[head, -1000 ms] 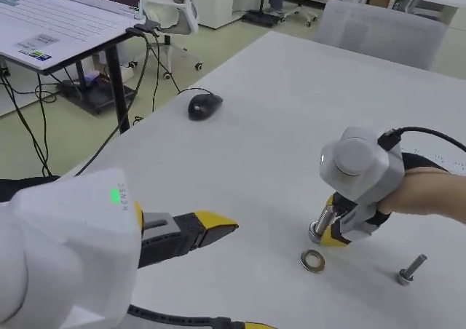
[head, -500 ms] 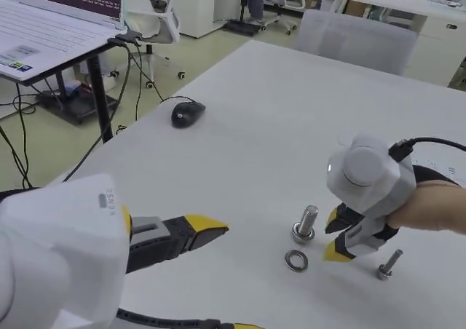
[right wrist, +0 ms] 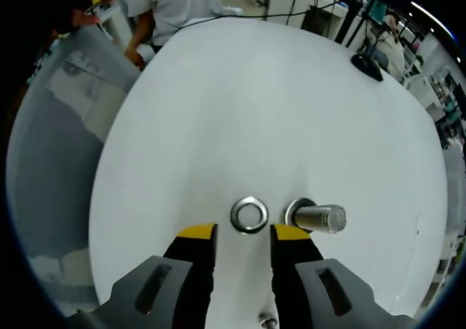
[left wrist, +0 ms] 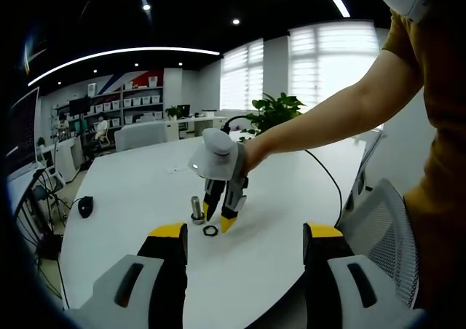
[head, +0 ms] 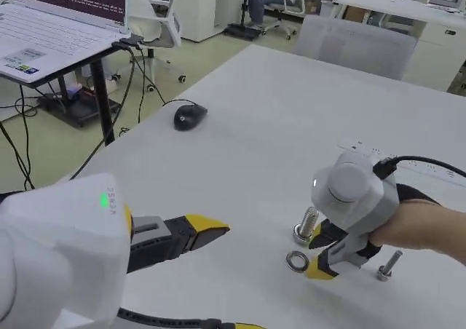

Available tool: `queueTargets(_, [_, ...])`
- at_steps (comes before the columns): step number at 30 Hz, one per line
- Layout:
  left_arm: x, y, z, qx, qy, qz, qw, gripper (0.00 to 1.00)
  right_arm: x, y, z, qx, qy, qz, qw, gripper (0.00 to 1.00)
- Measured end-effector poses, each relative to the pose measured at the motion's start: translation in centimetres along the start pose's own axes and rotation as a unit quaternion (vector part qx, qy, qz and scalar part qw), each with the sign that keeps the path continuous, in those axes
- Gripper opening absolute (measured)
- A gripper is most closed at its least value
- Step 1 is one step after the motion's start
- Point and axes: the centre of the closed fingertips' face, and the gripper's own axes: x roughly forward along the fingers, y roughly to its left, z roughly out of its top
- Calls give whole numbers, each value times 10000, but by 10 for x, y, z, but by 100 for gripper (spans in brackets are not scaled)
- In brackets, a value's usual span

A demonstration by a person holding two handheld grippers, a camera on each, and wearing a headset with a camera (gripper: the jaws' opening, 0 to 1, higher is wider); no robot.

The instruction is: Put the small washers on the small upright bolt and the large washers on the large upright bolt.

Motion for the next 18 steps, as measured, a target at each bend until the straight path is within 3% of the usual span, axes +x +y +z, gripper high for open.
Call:
queueTargets(10, [-2,4,0,-47,-15,71,10000,64,13,0,0,96,27,136,9999,32])
queueTargets(18, [1,5,-1,-64,-5,66,10000,64,12,-2,1,251,-28,203,9995,33])
